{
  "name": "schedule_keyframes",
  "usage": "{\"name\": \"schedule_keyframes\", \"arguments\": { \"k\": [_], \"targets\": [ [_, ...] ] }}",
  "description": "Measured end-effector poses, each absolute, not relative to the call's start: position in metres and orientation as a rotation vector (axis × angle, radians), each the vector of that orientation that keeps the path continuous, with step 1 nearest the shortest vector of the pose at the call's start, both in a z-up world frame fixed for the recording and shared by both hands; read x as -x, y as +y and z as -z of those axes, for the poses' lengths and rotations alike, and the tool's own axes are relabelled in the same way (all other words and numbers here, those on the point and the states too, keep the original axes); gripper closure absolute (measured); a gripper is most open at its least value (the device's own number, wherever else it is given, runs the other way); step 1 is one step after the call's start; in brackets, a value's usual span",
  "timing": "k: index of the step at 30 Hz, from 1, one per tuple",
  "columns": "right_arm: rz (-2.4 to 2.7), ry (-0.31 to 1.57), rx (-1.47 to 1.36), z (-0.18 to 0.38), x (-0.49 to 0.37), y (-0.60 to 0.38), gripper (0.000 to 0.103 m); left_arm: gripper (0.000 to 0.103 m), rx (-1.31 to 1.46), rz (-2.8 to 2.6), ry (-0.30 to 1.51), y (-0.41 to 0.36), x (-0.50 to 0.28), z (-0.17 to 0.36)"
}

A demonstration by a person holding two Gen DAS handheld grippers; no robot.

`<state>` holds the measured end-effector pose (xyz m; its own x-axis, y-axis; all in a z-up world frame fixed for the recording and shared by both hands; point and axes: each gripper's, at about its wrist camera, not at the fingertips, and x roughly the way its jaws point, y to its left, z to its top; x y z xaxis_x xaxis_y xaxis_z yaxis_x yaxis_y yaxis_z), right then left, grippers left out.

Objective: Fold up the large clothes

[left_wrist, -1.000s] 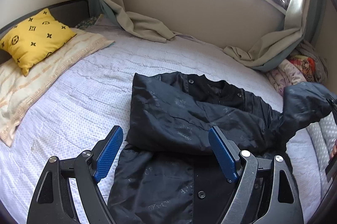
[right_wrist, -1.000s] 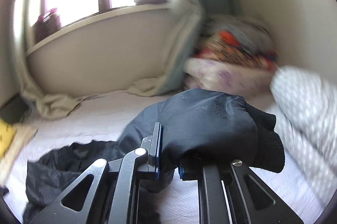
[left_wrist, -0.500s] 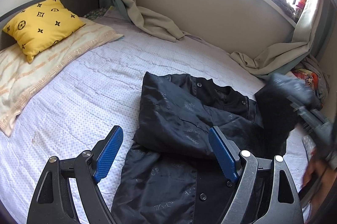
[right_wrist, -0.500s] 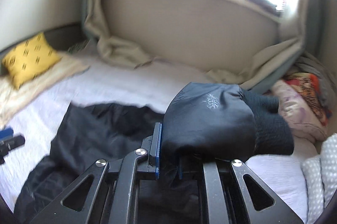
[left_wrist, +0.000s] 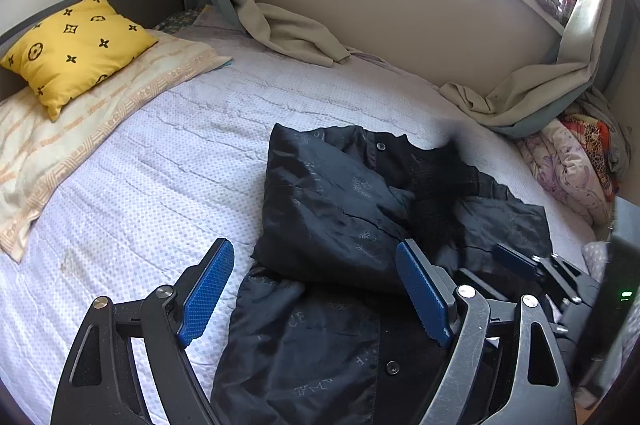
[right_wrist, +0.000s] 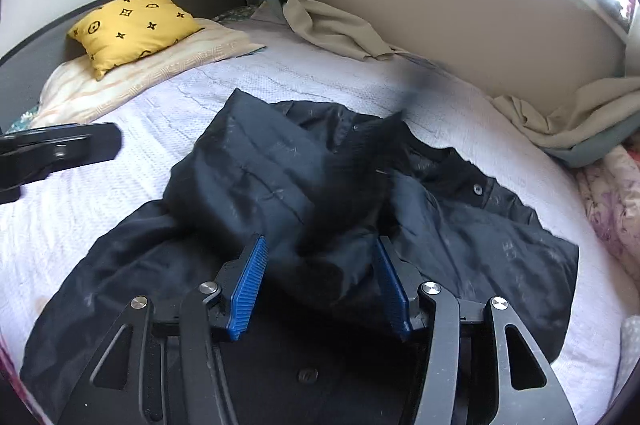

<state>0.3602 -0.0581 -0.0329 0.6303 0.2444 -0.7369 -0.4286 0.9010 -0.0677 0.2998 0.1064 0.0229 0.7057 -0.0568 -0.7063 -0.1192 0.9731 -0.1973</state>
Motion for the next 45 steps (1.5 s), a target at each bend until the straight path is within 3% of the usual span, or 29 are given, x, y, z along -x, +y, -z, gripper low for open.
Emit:
{"name": "schedule_keyframes", "arguments": {
  "k": [12, 18, 21, 27, 32, 37, 45],
  "targets": [
    [-0.262, 0.820, 0.089, 0.017, -0.325, -0.183, 0.051, 0.017, 0.185, -0.059, 0.824, 0.097, -0.312, -0.010],
    [-0.124, 0.880, -0.139, 0.023, -0.328, -0.270, 0.081, 0.022, 0.076, -0.086, 0.848, 0.090, -0.336, -0.005],
    [-0.096, 0.885, -0.232, 0.023, -0.341, -0.296, 0.082, 0.022, 0.042, -0.072, 0.851, 0.082, -0.348, -0.001],
    [-0.184, 0.846, -0.213, 0.014, -0.373, -0.268, 0.082, 0.022, 0.027, -0.032, 0.844, 0.073, -0.371, 0.011],
    [-0.190, 0.913, -0.144, 0.045, -0.401, -0.240, 0.082, 0.023, -0.006, -0.013, 0.855, 0.065, -0.387, 0.028],
    [-0.106, 0.987, -0.063, 0.081, -0.412, -0.248, 0.096, 0.026, -0.071, -0.011, 0.919, 0.057, -0.398, 0.056],
    [-0.109, 1.044, -0.074, 0.116, -0.418, -0.259, 0.101, 0.026, -0.161, -0.020, 0.942, 0.046, -0.397, 0.088]
  ]
}}
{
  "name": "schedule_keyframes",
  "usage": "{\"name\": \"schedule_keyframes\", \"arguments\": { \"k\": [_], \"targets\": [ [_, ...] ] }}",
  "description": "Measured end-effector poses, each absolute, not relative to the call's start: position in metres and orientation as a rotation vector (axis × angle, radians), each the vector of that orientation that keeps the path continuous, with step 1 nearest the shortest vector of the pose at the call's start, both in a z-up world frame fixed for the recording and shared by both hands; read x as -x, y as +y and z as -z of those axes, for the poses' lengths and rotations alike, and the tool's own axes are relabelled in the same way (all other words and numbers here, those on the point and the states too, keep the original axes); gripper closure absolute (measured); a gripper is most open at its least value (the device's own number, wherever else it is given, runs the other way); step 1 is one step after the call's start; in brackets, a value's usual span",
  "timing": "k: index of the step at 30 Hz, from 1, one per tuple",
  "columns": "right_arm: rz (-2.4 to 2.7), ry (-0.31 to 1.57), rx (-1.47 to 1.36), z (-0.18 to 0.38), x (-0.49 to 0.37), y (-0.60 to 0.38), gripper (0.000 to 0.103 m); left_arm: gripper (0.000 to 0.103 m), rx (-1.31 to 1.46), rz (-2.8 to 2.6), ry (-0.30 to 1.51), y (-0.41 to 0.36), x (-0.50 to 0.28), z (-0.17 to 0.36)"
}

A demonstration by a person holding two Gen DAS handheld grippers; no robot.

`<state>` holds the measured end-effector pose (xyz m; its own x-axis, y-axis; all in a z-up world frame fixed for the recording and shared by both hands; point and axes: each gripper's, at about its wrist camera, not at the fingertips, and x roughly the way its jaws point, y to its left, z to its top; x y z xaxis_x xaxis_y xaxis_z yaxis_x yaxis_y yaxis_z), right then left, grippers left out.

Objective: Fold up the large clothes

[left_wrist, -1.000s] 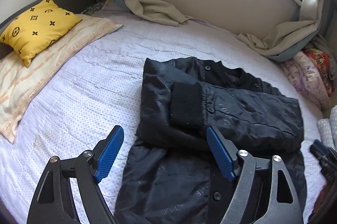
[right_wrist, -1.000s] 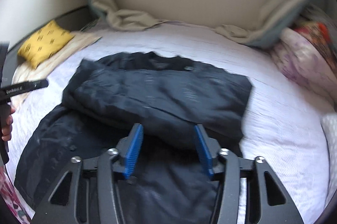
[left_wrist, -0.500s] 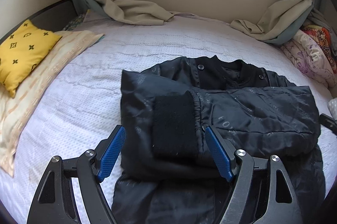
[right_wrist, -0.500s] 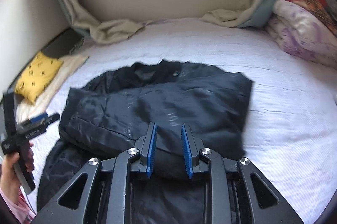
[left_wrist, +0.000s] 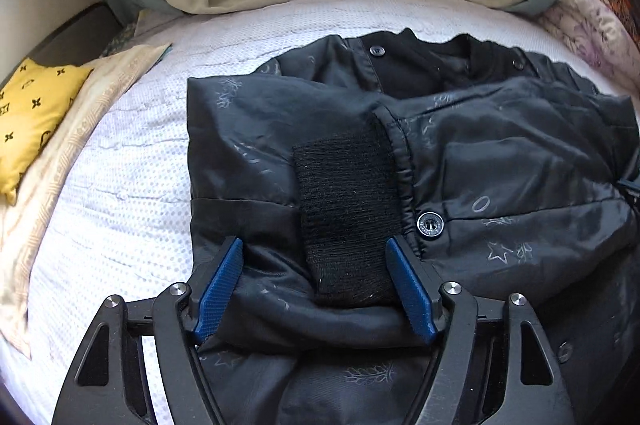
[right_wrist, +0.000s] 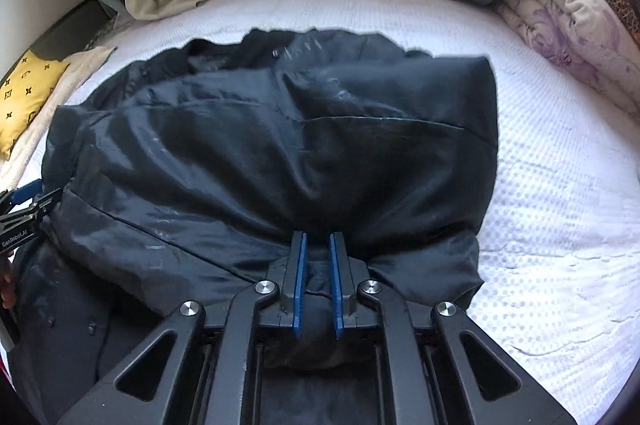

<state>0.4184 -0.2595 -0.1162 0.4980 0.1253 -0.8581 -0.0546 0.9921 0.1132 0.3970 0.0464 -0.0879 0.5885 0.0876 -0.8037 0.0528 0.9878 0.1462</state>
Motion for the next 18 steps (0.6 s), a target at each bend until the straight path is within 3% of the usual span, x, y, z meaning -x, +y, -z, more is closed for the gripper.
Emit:
{"name": "schedule_keyframes", "arguments": {
  "k": [10, 13, 18],
  "targets": [
    [-0.116, 1.014, -0.099, 0.131, -0.415, -0.267, 0.103, 0.025, -0.121, 0.002, 0.930, 0.056, -0.395, 0.096],
    [-0.179, 1.019, -0.201, 0.103, -0.419, -0.279, 0.103, 0.025, -0.135, -0.004, 0.927, 0.054, -0.394, 0.093],
    [-0.148, 0.855, -0.298, 0.050, -0.424, -0.313, 0.103, 0.025, -0.140, -0.016, 0.925, 0.050, -0.394, 0.092]
  ]
}}
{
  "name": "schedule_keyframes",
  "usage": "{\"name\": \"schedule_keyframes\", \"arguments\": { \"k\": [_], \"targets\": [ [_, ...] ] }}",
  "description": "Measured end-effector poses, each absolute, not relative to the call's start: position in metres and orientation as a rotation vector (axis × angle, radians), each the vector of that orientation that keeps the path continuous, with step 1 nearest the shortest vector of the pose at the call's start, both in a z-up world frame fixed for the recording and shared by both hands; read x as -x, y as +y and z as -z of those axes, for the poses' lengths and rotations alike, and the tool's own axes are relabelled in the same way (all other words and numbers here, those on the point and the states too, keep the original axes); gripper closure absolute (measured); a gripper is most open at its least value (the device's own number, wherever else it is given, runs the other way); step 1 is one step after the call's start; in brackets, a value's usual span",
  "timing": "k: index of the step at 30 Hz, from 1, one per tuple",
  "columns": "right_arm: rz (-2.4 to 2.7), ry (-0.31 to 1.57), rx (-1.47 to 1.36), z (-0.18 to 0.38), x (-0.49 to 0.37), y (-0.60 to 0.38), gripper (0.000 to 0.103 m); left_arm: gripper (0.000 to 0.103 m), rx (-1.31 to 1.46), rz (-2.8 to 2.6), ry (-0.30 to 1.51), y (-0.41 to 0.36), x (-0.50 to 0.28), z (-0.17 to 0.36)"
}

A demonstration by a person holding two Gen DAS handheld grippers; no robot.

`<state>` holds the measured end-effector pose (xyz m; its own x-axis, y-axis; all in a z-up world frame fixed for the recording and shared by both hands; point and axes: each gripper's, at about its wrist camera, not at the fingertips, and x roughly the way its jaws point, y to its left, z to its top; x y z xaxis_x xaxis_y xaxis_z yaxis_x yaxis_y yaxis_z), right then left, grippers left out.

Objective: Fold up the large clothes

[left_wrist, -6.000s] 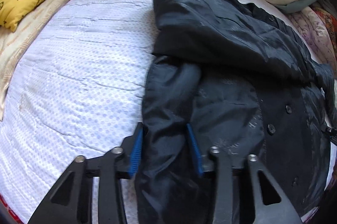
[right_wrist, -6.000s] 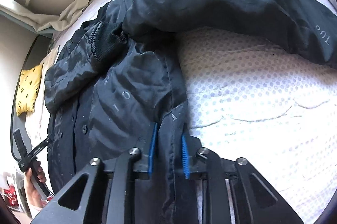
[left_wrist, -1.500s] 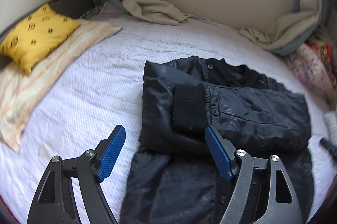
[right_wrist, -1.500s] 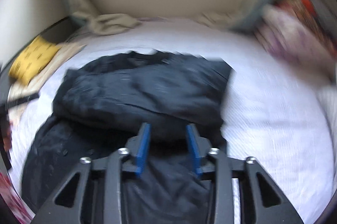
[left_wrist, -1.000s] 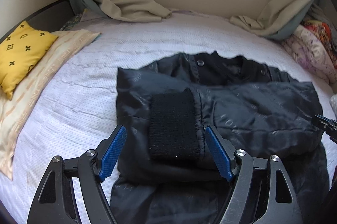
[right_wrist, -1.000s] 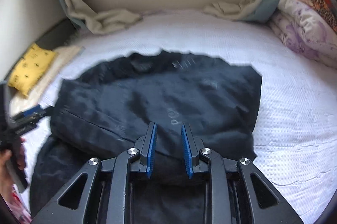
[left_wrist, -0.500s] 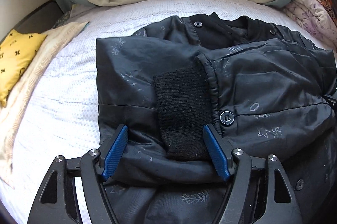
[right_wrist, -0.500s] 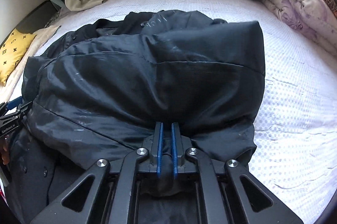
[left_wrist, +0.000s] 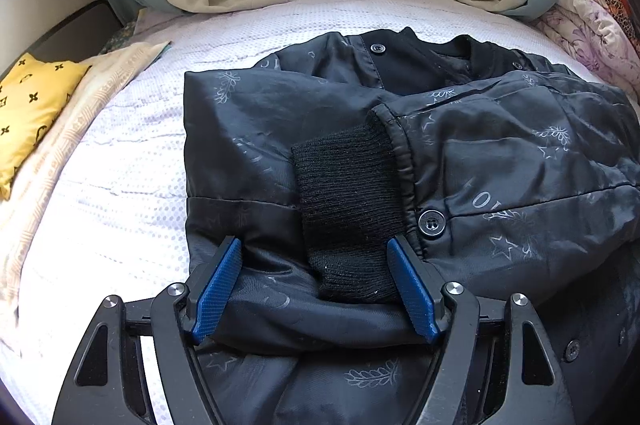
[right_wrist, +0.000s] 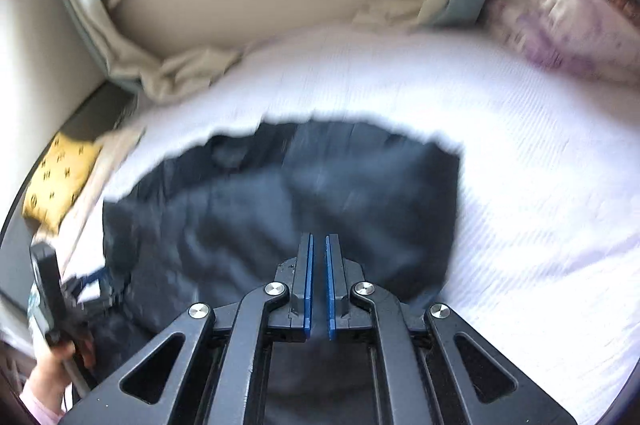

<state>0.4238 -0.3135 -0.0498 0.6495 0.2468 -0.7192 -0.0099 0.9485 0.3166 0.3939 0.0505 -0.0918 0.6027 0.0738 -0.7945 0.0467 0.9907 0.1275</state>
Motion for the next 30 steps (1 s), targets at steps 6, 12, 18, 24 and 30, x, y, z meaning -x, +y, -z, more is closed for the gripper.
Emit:
{"name": "schedule_keyframes", "arguments": {
  "k": [6, 12, 18, 24, 30],
  "targets": [
    [-0.066, 0.916, -0.298, 0.079, -0.448, -0.328, 0.103, 0.024, -0.131, -0.021, 0.925, 0.050, -0.395, 0.091],
    [-0.034, 1.018, -0.266, 0.119, -0.471, -0.325, 0.103, 0.022, -0.126, -0.013, 0.920, 0.051, -0.394, 0.094],
    [-0.005, 1.015, -0.202, 0.138, -0.476, -0.317, 0.103, 0.019, -0.114, -0.010, 0.919, 0.052, -0.396, 0.097],
    [0.015, 0.983, -0.251, 0.108, -0.469, -0.325, 0.101, 0.019, -0.115, -0.015, 0.913, 0.051, -0.395, 0.091],
    [-0.075, 0.849, -0.162, 0.042, -0.429, -0.294, 0.082, 0.019, -0.121, -0.036, 0.896, 0.045, -0.391, 0.070]
  ]
}}
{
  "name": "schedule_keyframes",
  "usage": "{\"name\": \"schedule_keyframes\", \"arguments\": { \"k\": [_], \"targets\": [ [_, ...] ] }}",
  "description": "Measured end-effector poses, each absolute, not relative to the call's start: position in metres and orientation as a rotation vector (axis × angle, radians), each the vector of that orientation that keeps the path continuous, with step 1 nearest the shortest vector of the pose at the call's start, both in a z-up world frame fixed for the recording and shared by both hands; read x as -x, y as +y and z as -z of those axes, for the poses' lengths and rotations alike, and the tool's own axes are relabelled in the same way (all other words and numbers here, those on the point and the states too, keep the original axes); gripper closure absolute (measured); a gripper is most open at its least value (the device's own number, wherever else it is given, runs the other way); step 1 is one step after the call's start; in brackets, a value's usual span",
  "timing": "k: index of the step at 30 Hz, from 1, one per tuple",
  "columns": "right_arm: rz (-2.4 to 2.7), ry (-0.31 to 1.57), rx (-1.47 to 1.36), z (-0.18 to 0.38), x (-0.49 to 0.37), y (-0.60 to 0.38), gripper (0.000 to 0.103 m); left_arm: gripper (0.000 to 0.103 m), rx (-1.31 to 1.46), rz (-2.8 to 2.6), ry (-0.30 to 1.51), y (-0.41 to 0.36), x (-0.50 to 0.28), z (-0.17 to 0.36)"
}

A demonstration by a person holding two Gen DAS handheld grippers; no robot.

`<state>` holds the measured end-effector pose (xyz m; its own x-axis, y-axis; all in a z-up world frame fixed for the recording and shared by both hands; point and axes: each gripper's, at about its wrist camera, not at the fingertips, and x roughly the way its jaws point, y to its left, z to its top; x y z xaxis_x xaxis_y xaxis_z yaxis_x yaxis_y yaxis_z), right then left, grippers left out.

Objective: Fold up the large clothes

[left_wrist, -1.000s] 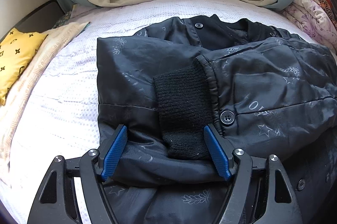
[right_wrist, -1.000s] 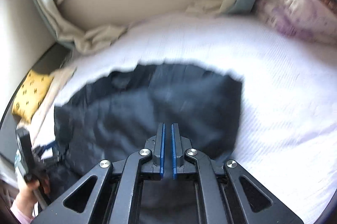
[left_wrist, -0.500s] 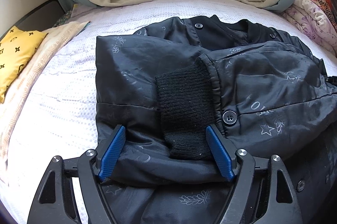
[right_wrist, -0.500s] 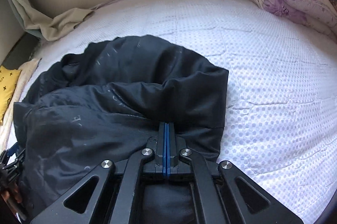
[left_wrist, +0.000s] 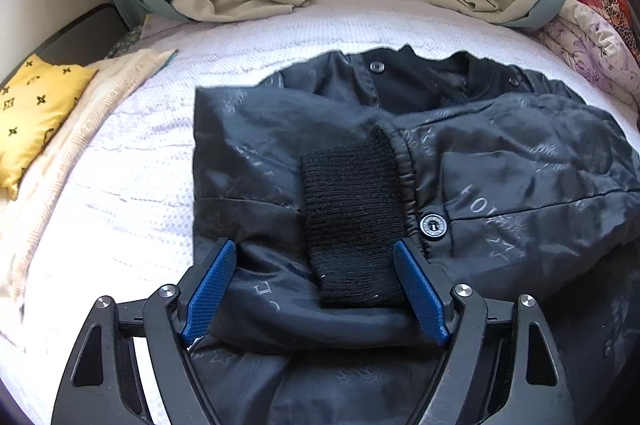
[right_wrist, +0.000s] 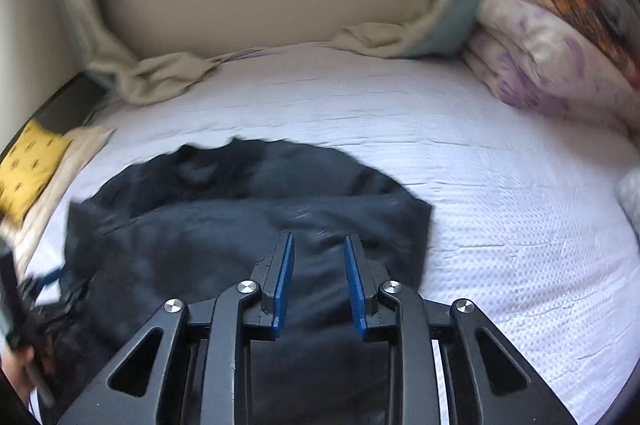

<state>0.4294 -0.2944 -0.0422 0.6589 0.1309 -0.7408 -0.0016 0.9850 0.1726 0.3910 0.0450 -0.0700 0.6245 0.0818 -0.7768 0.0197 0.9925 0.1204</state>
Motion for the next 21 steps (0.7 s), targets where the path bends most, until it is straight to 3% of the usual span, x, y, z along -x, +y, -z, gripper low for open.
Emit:
{"name": "schedule_keyframes", "arguments": {
  "k": [6, 12, 21],
  "targets": [
    [-0.142, 0.934, -0.184, 0.057, -0.409, -0.262, 0.082, 0.017, -0.048, 0.018, 0.760, 0.033, -0.370, 0.028],
    [-0.136, 0.996, -0.122, 0.090, -0.400, -0.249, 0.083, 0.017, -0.129, 0.049, 0.951, 0.024, -0.385, 0.076],
    [-0.136, 1.021, -0.081, 0.118, -0.404, -0.248, 0.087, 0.016, -0.166, 0.051, 0.948, 0.017, -0.387, 0.092]
  ]
}}
